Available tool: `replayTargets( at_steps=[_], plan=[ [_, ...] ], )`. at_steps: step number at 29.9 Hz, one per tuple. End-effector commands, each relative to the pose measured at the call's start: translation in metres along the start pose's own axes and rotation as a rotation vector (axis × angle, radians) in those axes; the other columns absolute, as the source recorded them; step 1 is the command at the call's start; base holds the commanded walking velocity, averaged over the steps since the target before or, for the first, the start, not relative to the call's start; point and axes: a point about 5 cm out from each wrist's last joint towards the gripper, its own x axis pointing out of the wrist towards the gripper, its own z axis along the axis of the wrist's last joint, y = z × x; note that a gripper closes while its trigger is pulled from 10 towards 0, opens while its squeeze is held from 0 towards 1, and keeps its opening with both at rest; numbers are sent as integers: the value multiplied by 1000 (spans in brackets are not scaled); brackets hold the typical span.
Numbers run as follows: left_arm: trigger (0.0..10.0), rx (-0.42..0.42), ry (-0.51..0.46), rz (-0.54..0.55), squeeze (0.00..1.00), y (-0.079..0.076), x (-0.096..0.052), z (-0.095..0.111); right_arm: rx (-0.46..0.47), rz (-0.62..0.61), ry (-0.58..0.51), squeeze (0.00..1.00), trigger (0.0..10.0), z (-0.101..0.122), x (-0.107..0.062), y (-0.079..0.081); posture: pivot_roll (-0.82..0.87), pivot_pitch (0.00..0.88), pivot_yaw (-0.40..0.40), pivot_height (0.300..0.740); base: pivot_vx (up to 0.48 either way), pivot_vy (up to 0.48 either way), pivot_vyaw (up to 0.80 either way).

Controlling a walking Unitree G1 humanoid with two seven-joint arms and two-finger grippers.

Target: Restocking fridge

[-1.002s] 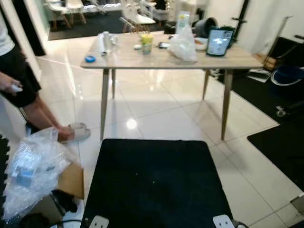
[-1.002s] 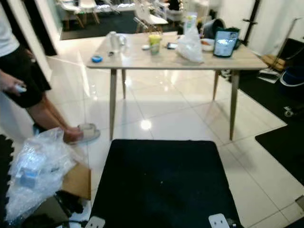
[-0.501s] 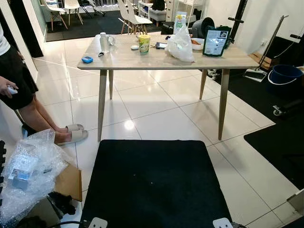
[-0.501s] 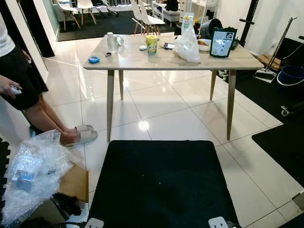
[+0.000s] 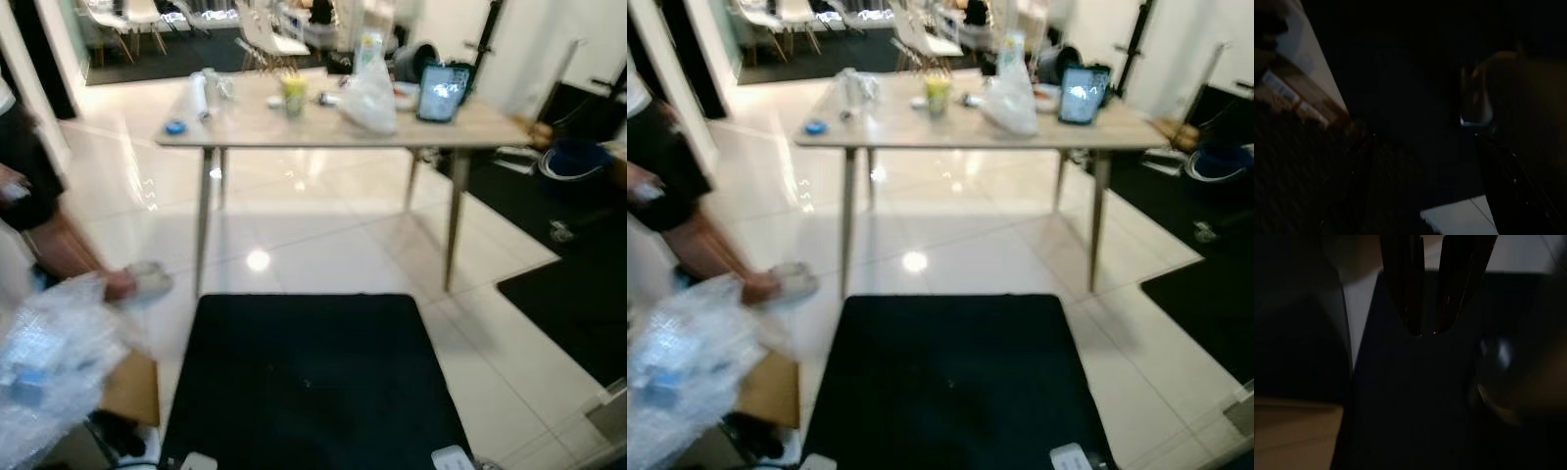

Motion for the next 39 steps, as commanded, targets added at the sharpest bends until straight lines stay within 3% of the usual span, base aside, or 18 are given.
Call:
replayTargets(
  at_steps=[1,39],
  plan=[
    [10000,1,7,-17,0,-4,0,-2,3,-11,-19,0,10000,6,0,-3,63,0,-22,740,296,0,0],
    [10000,-6,6,-30,0,-7,1,-1,-2,-17,2,0,10000,4,0,-1,66,0,-25,740,293,0,0]
  ],
)
